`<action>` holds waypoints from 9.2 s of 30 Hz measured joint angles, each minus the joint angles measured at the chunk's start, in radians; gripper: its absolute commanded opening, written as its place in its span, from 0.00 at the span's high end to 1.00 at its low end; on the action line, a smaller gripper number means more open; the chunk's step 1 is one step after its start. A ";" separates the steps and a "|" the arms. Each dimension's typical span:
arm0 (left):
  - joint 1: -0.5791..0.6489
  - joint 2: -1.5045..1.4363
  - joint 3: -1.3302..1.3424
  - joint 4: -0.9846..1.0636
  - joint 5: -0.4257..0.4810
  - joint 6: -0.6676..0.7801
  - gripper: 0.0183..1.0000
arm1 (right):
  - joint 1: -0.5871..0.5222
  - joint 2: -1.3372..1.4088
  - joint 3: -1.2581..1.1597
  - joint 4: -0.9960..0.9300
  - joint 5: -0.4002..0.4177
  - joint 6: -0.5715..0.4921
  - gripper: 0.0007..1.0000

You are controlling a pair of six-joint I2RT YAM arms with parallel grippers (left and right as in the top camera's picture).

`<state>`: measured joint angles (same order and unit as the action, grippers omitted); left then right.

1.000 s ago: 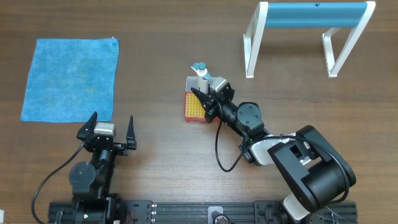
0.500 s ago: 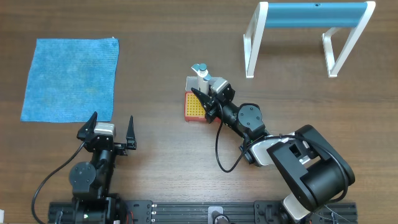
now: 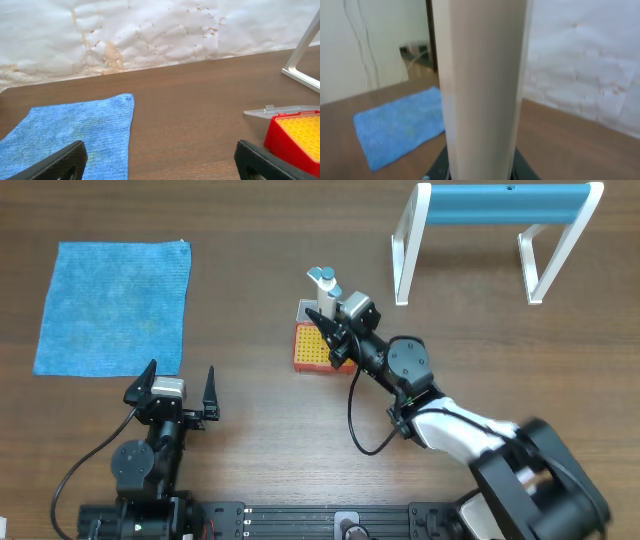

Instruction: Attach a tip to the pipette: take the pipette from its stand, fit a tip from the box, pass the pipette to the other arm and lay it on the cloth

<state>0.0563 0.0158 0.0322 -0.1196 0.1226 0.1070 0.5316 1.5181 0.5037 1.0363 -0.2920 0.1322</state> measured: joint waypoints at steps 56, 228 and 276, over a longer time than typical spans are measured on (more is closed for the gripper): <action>0.000 0.008 -0.006 0.228 0.368 -1.692 0.05 | 0.018 -0.161 0.666 -1.478 -0.325 0.425 0.92; 0.333 2.655 2.560 -1.366 -0.148 0.179 0.09 | -0.497 -0.121 0.670 -1.928 0.029 0.365 0.11; 0.328 0.227 1.453 -1.320 0.435 -0.019 0.09 | -0.502 -1.473 0.317 -2.056 0.455 -0.161 0.11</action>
<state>0.3847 0.2428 1.4849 -1.4391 0.5575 0.0875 0.0292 0.0452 0.8204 -1.0195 0.1627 -0.0292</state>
